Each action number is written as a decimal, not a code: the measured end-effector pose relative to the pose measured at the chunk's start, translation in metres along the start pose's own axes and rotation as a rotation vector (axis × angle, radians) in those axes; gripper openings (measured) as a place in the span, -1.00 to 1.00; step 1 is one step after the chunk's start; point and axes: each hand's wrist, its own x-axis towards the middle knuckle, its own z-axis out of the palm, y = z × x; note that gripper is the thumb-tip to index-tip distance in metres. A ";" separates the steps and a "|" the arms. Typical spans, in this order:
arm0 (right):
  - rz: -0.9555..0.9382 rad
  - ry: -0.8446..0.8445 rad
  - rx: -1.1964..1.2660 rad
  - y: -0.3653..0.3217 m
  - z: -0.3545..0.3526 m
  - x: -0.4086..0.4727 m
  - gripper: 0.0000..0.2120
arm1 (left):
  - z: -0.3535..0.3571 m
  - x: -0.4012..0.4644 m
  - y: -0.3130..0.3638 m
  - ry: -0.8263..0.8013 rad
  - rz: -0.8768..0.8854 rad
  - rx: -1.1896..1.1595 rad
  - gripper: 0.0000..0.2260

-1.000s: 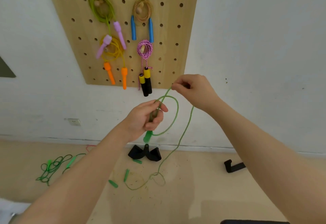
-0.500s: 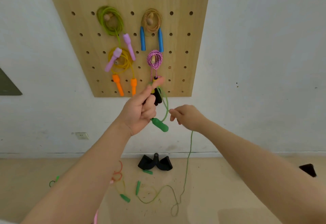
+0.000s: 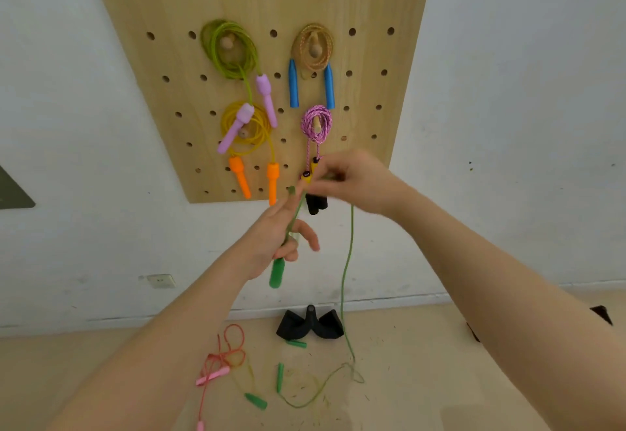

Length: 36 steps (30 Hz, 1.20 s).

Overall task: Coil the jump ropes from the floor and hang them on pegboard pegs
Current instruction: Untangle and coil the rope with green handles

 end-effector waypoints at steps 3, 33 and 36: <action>0.117 0.274 0.210 0.016 0.004 0.010 -0.82 | -0.007 -0.005 0.013 -0.294 -0.027 -0.237 -0.53; 0.331 -0.018 0.365 0.003 0.085 0.034 -0.60 | -0.070 -0.004 0.042 -0.325 0.106 -0.653 -0.62; 0.306 -0.355 0.064 -0.004 0.089 0.029 -0.81 | -0.077 0.020 0.034 -0.062 0.159 -0.641 -0.66</action>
